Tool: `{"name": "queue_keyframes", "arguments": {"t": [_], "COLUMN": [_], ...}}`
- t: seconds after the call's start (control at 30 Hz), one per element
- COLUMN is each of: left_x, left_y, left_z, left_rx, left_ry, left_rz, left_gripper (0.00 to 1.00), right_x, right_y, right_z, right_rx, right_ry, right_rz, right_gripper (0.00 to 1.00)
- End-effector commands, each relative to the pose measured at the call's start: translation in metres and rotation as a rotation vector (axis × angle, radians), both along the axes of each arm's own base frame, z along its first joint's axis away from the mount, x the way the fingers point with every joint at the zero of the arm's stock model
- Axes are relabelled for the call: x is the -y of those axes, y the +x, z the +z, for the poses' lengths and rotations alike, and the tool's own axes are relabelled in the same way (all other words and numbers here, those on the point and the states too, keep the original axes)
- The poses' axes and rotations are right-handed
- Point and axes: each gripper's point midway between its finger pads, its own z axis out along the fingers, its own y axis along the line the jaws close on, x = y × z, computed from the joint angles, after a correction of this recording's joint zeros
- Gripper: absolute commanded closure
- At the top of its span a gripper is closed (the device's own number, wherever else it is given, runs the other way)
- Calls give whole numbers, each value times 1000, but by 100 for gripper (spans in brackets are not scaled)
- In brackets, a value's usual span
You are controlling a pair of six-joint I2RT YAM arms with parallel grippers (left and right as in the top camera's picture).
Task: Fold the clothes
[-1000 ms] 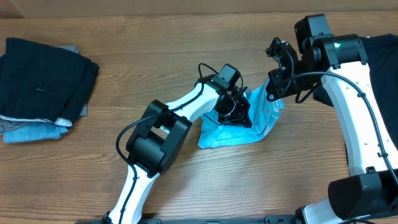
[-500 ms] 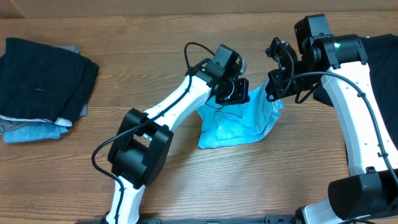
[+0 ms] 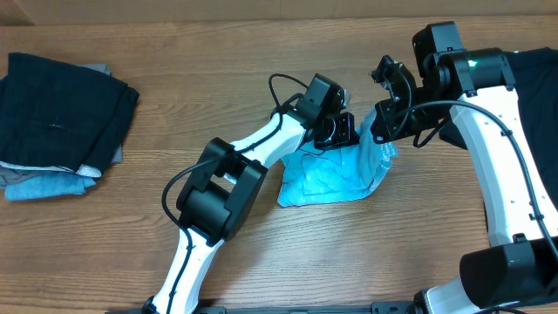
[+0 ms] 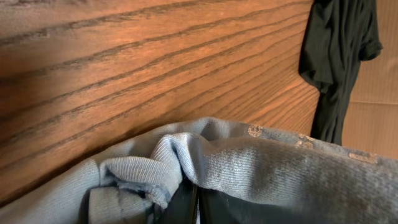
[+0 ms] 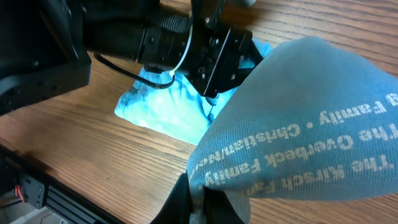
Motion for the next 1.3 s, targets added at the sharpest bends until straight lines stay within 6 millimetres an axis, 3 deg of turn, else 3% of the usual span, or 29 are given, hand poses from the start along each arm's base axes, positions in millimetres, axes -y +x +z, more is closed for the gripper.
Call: {"name": "queue_keyframes", "arguments": {"t": [0.0, 0.1, 0.17, 0.23, 0.43, 0.57, 0.77, 0.8, 0.87, 0.93, 1.07, 1.27], "left_x": [-12, -53, -84, -129, -236, -265, -280, -281, -281, -282, -276, -245], "left_y": [29, 58, 70, 81, 84, 75, 62, 59, 56, 53, 46, 17], "left_z": [42, 82, 98, 110, 122, 110, 97, 96, 94, 94, 94, 94], "left_rx": [42, 130, 165, 191, 150, 101, 60, 51, 44, 44, 42, 10], "left_ry": [-56, -42, 0, 76, 190, 275, 390, 395, 401, 406, 395, 346], "left_rz": [17, 63, 111, 168, 266, 277, 274, 269, 256, 239, 185, 32], "left_gripper": [93, 92, 92, 92, 93, 94, 95, 95, 96, 95, 95, 96], "right_x": [-20, -36, -47, -60, -103, -145, -174, -174, -173, -170, -161, -126], "right_y": [-6, -15, -19, -24, -32, -34, -46, -47, -46, -39, -18, 12], "right_z": [13, 1, -10, -26, -84, -109, -127, -132, -138, -140, -127, -68], "right_rx": [40, 22, 16, 6, 35, 91, 96, 84, 69, 91, 111, 170], "right_ry": [38, 30, 29, 27, 52, 115, 119, 111, 98, 77, 92, 141], "right_rz": [79, 152, 184, 226, 305, 352, 424, 422, 403, 392, 314, 119], "right_gripper": [96, 96, 96, 96, 96, 96, 96, 86, 47, 32, 26, 25]}}
